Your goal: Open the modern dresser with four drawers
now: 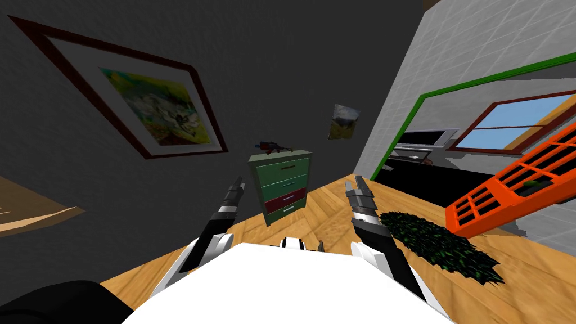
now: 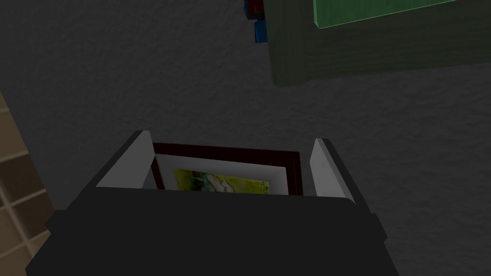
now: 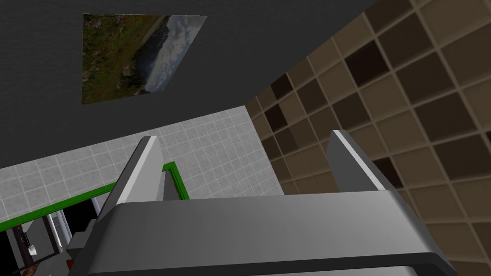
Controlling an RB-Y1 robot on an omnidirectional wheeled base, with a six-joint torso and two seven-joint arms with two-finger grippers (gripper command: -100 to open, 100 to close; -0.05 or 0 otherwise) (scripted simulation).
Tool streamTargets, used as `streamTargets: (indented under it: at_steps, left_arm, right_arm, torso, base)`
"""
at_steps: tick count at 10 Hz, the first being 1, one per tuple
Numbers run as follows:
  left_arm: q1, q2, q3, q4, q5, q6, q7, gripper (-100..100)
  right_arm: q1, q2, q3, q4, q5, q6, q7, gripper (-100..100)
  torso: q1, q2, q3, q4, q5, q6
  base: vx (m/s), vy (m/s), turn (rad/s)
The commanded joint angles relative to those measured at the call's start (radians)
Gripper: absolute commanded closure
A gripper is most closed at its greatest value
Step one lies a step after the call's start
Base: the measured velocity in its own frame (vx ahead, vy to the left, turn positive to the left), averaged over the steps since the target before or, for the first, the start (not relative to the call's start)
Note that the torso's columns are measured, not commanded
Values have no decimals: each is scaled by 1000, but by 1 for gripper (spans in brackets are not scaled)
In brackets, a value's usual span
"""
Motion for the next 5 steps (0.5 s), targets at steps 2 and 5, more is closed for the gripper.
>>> streamTargets:
  at_steps: [2,5]
  left_arm:
    - [2,-6,17,-3,20,57,3,-100]
    - [6,-18,30,-7,36,103,6,-100]
  right_arm:
    - [0,0,0,0,0,0,0,0]
    - [0,0,0,0,0,0,0,0]
  torso:
    - [1,1,1,1,0,0]
    - [1,-1,0,0,0,0]
  base:
    - [122,-147,37]
    - [142,-138,64]
